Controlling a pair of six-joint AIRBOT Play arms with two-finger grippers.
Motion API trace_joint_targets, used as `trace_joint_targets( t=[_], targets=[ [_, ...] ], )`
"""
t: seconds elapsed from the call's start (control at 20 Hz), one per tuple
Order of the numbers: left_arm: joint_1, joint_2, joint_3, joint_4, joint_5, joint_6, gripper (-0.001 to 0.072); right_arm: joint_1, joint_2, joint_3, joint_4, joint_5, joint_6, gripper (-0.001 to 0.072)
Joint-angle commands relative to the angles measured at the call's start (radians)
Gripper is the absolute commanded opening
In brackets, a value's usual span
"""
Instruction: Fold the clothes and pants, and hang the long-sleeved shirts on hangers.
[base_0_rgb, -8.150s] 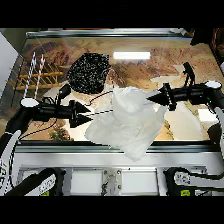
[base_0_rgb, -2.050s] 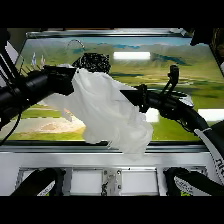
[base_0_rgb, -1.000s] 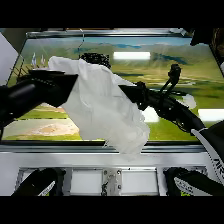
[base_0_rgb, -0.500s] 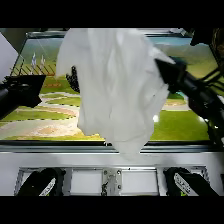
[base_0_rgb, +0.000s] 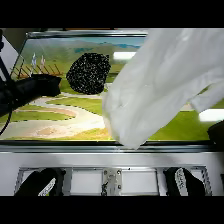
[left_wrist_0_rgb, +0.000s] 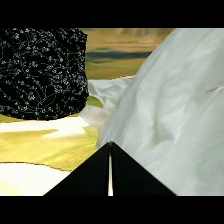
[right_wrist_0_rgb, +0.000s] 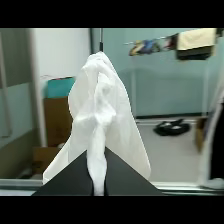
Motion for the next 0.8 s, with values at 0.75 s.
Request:
trace_joint_targets(
  t=[0.75],
  targets=[
    [0.002,-0.058,0.0,0.004,0.013,0.08,0.0011,-0.43,-0.158,0.488,-0.296,-0.533,0.267,-0.0001]
  ],
)
